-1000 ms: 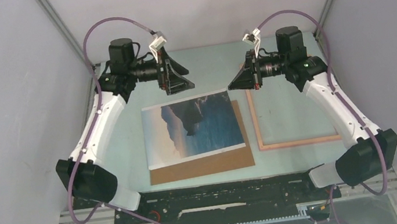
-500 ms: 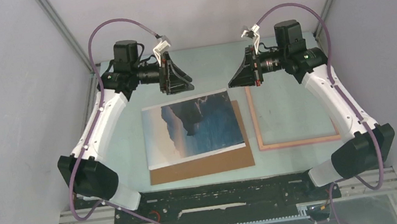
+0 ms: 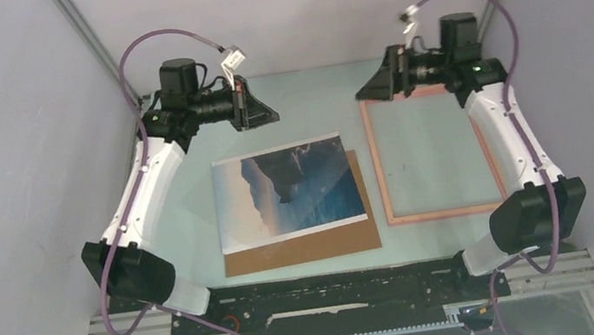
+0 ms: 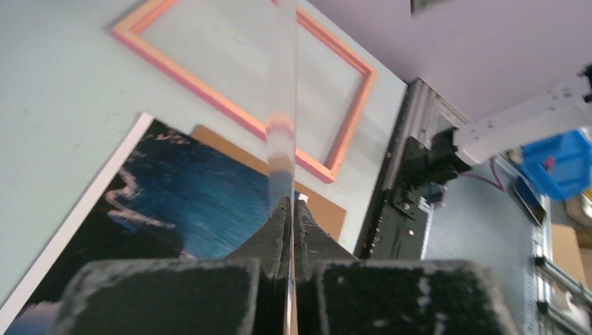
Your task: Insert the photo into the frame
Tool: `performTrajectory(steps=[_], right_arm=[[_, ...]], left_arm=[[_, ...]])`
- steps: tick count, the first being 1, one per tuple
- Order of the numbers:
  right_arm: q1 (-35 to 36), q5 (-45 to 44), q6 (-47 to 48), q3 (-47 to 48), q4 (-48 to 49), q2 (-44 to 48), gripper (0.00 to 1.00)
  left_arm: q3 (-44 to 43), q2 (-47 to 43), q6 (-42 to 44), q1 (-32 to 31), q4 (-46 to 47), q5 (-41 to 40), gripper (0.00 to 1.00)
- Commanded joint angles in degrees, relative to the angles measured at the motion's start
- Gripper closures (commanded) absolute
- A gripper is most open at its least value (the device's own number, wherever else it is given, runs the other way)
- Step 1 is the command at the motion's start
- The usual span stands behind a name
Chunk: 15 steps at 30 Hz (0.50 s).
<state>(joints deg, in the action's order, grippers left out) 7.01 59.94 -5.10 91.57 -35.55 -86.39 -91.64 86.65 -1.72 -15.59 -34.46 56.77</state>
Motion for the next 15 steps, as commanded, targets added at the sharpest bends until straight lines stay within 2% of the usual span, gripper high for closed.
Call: performTrajectory(steps=[1, 3, 5, 7, 10, 13, 15], right_arm=[[-11.7, -12.3, -27.3, -3.8, 8.7, 0.3, 0.05], [-14.2, -15.3, -31.0, -10.5, 12.4, 3.3, 0.00], [-13.3, -20.9, -30.3, -16.2, 13.6, 6.5, 0.00], [-12.2, -22.3, -29.4, -20.7, 14.5, 8.7, 0.00], [-10.3, -15.4, -30.7, -27.9, 23.4, 10.8, 0.00], [-4.9, -8.1, -34.8, -32.1, 32.9, 10.2, 0.00], [-0.9, -9.3, -35.0, -33.0, 34.6, 9.6, 0.00]], left_arm=[[-3.3, -6.2, -11.0, 1.7, 4.5, -11.5, 1.00], [-1.9, -8.4, -17.7, 2.2, 6.9, -15.4, 1.00], [0.8, -9.9, -27.0, 2.2, 10.5, -17.7, 1.00], [3.8, -11.3, -34.8, 2.2, 15.0, -18.5, 1.00], [7.9, -13.7, -43.7, 2.1, 21.6, -21.3, 1.00], [9.5, -15.7, -49.3, 2.1, 24.5, -24.9, 1.00], [9.9, -16.6, -52.2, 2.1, 27.2, -24.9, 1.00]])
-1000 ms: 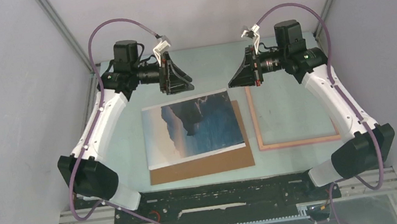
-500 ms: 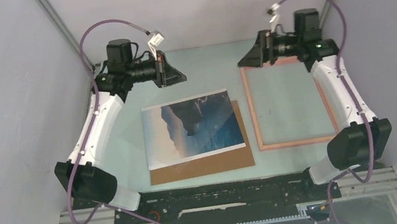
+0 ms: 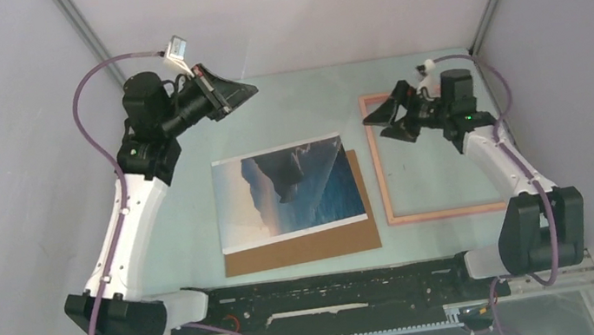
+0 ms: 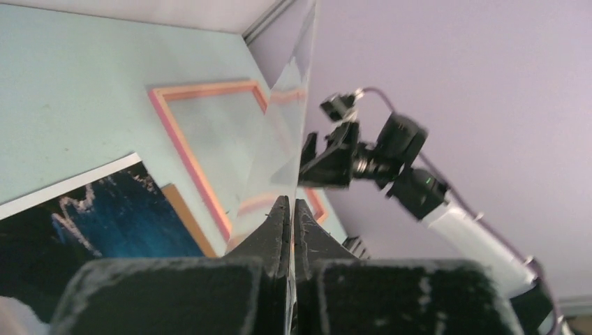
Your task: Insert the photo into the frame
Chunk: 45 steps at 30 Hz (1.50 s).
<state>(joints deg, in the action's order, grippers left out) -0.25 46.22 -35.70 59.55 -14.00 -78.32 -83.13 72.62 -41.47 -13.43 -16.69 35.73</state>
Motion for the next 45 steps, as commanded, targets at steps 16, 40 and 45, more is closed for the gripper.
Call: performTrajectory(steps=[16, 40, 45], right_arm=[[11.4, 11.4, -18.0, -8.1, 42.3, 1.1, 0.03], [8.9, 16.0, -53.4, -14.2, 90.8, -7.3, 0.45], [7.5, 14.6, -54.9, -16.3, 91.5, -6.0, 0.45]], left_arm=[[3.6, -7.2, -20.5, 0.0, 16.1, -3.8, 1.00], [18.7, -11.3, -35.6, 1.5, 32.2, -10.5, 1.00], [22.5, -13.5, -36.7, 1.9, 33.7, -15.0, 1.00]])
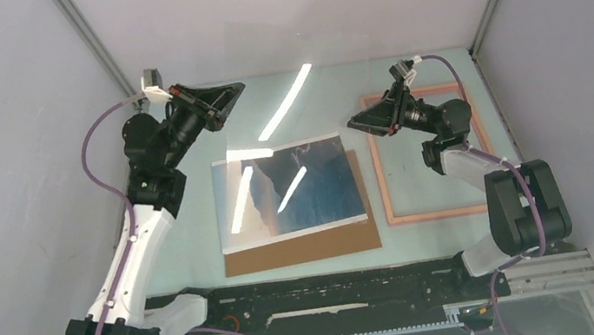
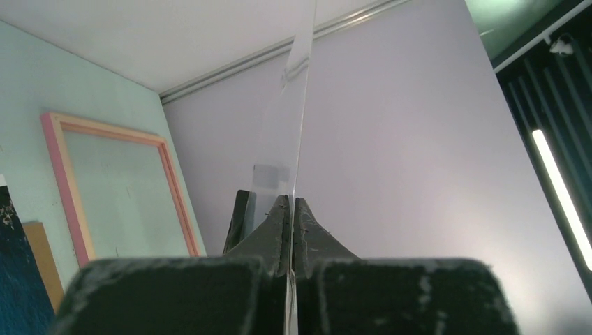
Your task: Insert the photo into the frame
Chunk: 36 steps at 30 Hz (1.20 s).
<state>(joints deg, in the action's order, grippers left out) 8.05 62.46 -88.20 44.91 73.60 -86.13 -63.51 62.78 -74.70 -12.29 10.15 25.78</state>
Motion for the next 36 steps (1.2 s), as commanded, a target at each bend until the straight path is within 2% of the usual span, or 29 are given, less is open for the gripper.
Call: performTrajectory(steps=[1, 6, 13, 25, 27, 32, 33, 35, 36], right_arm=[[-1.2, -1.9, -3.0, -2.0, 4.9, 2.0, 0.45], [-1.5, -3.7, -4.6, -3.2, 5.2, 3.3, 0.46], [-1.3, -6.6, -4.9, -2.7, 4.0, 4.5, 0.51], [-0.2, -10.4, -3.6, -0.6, 1.8, 4.4, 0.64], [-0.2, -10.9, -3.6, -0.5, 1.5, 4.4, 0.70], [-0.8, -10.3, -2.8, -0.1, 0.2, 4.2, 0.78], [-1.1, -9.9, -2.3, 0.0, 0.0, 4.1, 0.82], [-2.1, -9.1, -2.1, 0.0, -0.1, 3.9, 0.98], [-2.5, -8.9, -2.2, 0.0, -0.3, 3.7, 1.00]], left_arm=[[3.7, -4.5, -3.9, 0.9, 7.4, -6.1, 1.00], [7.2, -6.1, -5.9, 1.0, 10.4, -9.3, 1.00], [8.5, -5.9, -6.8, 0.8, 11.7, -8.5, 1.00], [12.0, -6.9, -7.9, 0.2, 16.1, -9.7, 1.00], [12.6, -7.0, -7.9, 0.3, 16.3, -9.8, 1.00], [13.9, -7.4, -7.2, 0.0, 16.7, -10.0, 1.00], [14.0, -7.5, -6.9, 0.0, 16.7, -10.1, 1.00], [14.6, -7.5, -6.6, 0.0, 16.7, -10.1, 1.00], [15.0, -7.4, -6.5, 0.0, 16.7, -10.0, 1.00]])
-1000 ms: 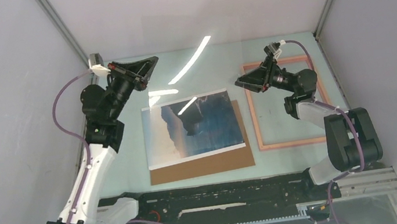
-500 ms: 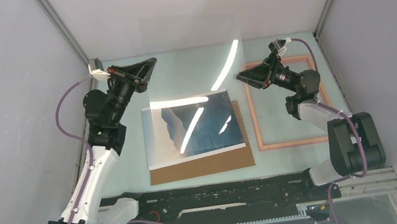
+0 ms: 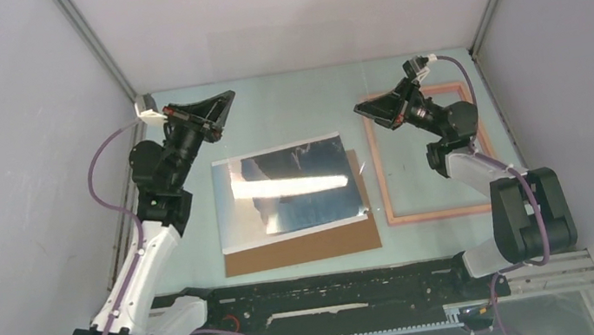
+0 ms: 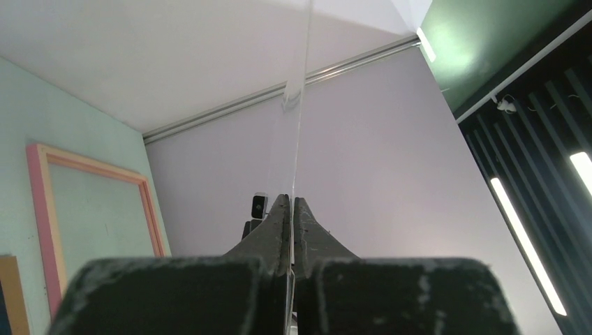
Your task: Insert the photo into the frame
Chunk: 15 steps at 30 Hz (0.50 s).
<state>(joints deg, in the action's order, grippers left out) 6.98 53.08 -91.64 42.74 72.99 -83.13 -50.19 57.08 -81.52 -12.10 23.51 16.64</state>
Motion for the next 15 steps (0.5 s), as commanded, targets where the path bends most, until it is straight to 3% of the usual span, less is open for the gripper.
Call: performTrajectory(steps=[1, 2, 5, 8, 11, 14, 15], right_arm=[[-1.8, 0.8, 1.2, 2.3, 0.3, 0.7, 1.00], [-1.9, 1.2, 1.3, 2.5, 0.2, 0.7, 0.99], [-1.8, 1.6, 1.9, 3.0, -1.3, 0.9, 0.84], [-1.4, 1.0, 2.9, 3.1, -2.6, 1.1, 0.83], [-1.3, 1.0, 3.3, 3.4, -3.4, 0.7, 0.85], [-1.3, 1.0, 4.0, 3.6, -4.2, 0.7, 1.00], [-1.3, 1.2, 4.9, 3.8, -5.4, 0.9, 1.00]], left_arm=[[1.9, -1.6, 0.2, -0.2, 3.5, -0.7, 1.00], [2.2, -1.4, 0.0, -0.2, 3.8, -0.5, 1.00], [3.3, -1.2, -0.8, -0.4, 5.2, -0.4, 1.00], [3.4, -1.2, -0.6, -0.5, 5.4, -0.2, 1.00], [3.8, -1.2, -0.6, -0.6, 5.5, -0.1, 1.00], [4.3, -1.2, -0.5, -0.9, 5.6, 0.0, 1.00], [4.4, -1.1, -0.5, -1.0, 5.6, 0.0, 1.00]])
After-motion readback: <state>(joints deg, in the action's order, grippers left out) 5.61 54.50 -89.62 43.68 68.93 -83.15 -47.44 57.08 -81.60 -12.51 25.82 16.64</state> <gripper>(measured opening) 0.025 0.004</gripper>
